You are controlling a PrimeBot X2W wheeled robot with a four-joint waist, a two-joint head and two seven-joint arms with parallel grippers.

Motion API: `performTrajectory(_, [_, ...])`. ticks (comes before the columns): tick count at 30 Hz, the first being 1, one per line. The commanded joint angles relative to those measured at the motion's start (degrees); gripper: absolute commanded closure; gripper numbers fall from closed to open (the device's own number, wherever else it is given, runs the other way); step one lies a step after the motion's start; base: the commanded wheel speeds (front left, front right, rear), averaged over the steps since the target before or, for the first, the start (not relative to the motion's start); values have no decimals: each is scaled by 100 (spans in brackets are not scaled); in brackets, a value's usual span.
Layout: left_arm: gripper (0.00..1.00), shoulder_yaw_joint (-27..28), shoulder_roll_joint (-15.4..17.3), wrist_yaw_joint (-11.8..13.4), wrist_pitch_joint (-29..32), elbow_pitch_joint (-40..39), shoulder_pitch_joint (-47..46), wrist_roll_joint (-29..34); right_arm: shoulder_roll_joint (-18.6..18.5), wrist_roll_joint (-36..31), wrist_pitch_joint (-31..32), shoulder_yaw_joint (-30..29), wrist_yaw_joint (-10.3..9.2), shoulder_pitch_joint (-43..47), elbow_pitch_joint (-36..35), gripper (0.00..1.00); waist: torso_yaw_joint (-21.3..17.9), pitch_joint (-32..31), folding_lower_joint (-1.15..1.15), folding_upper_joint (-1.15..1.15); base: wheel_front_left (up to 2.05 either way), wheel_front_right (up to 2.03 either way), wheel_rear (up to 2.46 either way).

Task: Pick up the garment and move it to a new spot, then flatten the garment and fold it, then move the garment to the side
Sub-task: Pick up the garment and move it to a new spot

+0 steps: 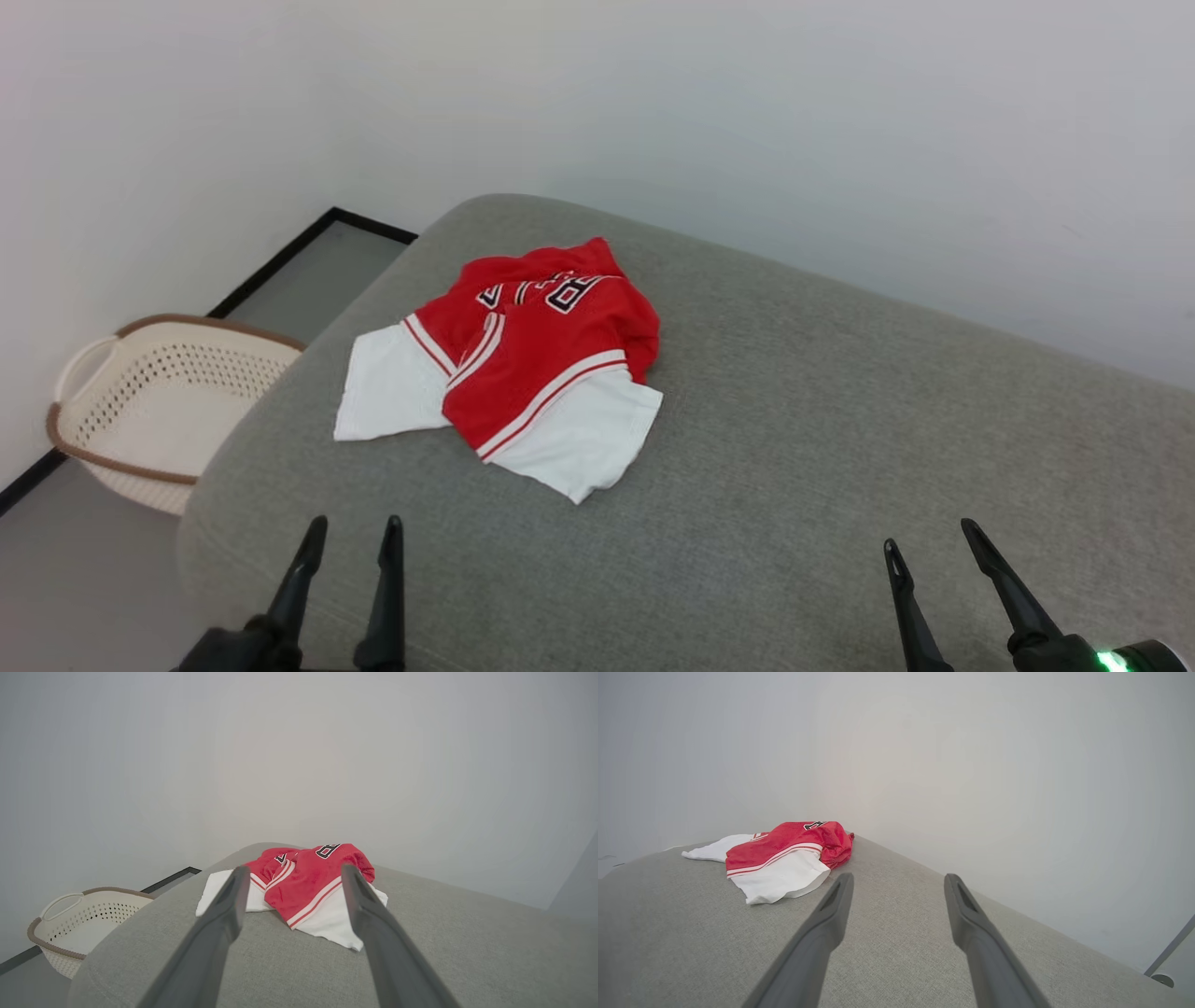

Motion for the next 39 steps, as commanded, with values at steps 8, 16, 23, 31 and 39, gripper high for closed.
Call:
performTrajectory(8, [0,-322,452,-13,290,592,-1091,-917,-9,-244,-6,-84,0,-97,-82,0,-420,591,0,0,0,0,0])
performTrajectory(16, [0,-445,1609,-13,2174,1021,-3190,-2486,-85,-461,-6,-110,0,-538,-264,0,-1011,1763,0,0,0,0,0])
performTrajectory(23, [0,-610,2481,-13,3863,1696,-4868,-3344,-221,-421,-6,-166,0,-856,-402,0,-1378,2625,0,0,0,0,0])
performTrajectory(31, [0,-912,2971,132,5760,2821,-6080,-3691,-352,-349,-6,-77,0,-1101,-592,0,-1698,3286,0,0,0,0,0])
performTrajectory(39, [0,-1184,2932,516,6838,3699,-6723,-3718,-382,-333,-6,-44,0,-1120,-759,0,-1834,3668,0,0,0,0,0])
